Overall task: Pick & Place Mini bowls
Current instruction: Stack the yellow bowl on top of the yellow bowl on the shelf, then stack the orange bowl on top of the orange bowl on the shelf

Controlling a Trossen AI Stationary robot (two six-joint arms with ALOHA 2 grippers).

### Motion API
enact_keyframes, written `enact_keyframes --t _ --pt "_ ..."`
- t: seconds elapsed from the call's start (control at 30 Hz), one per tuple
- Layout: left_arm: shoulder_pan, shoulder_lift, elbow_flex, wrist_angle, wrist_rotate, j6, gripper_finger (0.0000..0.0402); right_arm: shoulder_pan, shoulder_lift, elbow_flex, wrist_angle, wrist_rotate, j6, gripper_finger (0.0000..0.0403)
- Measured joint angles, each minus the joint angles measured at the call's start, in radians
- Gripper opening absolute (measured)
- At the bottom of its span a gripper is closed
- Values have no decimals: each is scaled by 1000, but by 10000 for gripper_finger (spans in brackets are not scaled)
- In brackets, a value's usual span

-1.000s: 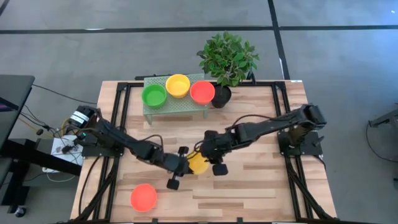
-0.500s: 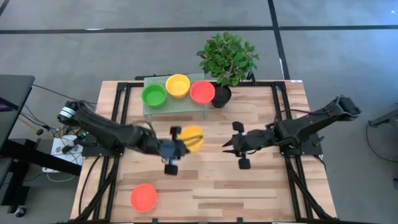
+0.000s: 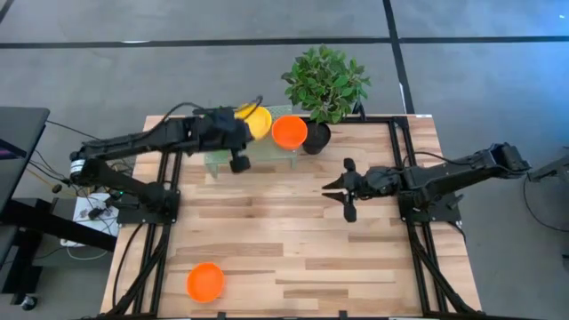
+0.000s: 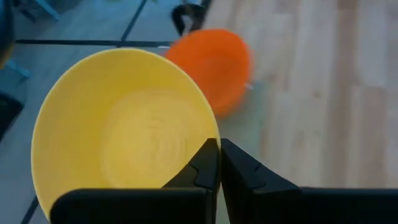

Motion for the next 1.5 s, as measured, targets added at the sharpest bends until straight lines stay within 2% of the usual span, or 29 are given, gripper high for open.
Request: enact_keyframes --t 0.17,0.37,0.53,1.03,1.5 --pt "110 55 0 81 20 79 11 -2 19 0 -5 -1 0 88" --pt "179 138 0 96 63 93 13 -3 42 0 9 -1 -49 88" --pt "188 175 0 98 63 107 11 -2 39 0 13 -1 -53 88" --pt "204 177 0 28 58 84 11 -2 40 0 12 -1 -30 88" --pt "186 177 0 32 56 84 82 -2 40 0 12 -2 -29 88"
